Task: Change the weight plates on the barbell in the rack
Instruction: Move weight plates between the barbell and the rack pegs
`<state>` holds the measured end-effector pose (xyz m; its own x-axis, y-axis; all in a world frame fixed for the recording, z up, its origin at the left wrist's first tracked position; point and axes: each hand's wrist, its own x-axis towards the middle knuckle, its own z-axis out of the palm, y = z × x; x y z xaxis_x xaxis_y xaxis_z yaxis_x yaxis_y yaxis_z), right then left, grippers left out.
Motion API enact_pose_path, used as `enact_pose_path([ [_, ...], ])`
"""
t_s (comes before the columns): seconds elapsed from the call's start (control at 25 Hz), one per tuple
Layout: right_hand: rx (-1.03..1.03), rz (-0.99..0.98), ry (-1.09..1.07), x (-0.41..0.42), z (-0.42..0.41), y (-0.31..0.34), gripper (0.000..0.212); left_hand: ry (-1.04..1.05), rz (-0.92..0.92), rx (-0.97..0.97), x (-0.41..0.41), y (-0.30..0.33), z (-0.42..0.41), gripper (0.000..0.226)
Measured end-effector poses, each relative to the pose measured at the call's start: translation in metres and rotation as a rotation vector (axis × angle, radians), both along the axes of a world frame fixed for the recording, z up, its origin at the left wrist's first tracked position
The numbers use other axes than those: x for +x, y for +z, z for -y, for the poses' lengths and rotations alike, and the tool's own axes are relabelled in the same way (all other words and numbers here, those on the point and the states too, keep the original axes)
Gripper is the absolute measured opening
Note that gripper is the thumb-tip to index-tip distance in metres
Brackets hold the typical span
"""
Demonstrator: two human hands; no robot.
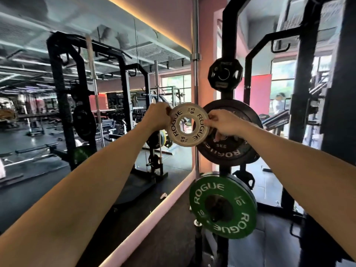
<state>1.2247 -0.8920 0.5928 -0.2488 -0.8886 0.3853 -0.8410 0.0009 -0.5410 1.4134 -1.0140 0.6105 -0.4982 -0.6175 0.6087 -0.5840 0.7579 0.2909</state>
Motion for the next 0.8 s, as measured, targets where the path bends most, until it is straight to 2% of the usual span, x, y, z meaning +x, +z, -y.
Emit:
enact_pose_path([
  [0.12, -0.012, -0.015, -0.004, -0.018, 0.038, -0.001, 0.018, -0.001, -0.014, -0.008, -0.022, 0.002, 0.042, 0.028],
  [0.4, -0.028, -0.028, -0.107, -0.097, 0.100, 0.011, 0.012, -0.112, -0.043, -0.006, -0.108, 0.011, 0.116, 0.030],
  [0.6, -0.014, -0.026, -0.205, -0.146, 0.114, 0.019, 0.026, -0.209, -0.049, -0.029, -0.168, 0.020, 0.142, 0.030],
  [0.8, -0.016, -0.043, -0.286, -0.185, 0.124, 0.037, 0.024, -0.312, -0.101, -0.050, -0.222, 0.032, 0.171, 0.026],
])
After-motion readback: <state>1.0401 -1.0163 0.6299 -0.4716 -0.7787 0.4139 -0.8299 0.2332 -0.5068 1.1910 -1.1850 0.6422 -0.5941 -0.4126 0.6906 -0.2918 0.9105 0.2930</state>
